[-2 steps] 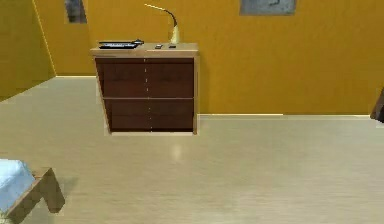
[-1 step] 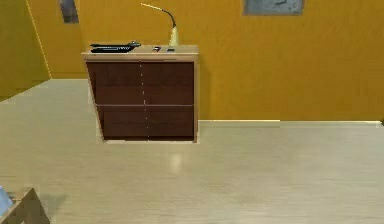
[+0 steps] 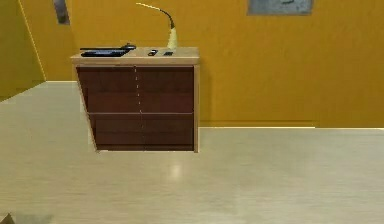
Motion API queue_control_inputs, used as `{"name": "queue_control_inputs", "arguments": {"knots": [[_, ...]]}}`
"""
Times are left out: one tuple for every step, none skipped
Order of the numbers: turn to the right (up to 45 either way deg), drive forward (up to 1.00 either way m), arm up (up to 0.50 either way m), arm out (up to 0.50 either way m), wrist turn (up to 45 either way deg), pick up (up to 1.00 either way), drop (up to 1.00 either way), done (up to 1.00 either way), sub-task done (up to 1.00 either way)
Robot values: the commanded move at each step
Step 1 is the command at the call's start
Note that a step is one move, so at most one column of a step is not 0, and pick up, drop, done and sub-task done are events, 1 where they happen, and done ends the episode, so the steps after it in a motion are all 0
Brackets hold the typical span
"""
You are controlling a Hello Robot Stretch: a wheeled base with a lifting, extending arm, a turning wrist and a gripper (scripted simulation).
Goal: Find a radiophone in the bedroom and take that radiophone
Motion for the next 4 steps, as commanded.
{"name": "queue_control_inputs", "arguments": {"knots": [[12.0,0.00,0.00,0.00,0.0,0.00,0.00,0.00,0.00],[0.0,1.00,0.00,0.00,0.0,0.00,0.00,0.00,0.00],[6.0,0.00,0.00,0.00,0.0,0.00,0.00,0.00,0.00],[0.0,0.45,0.00,0.00,0.0,0.00,0.00,0.00,0.00]]}}
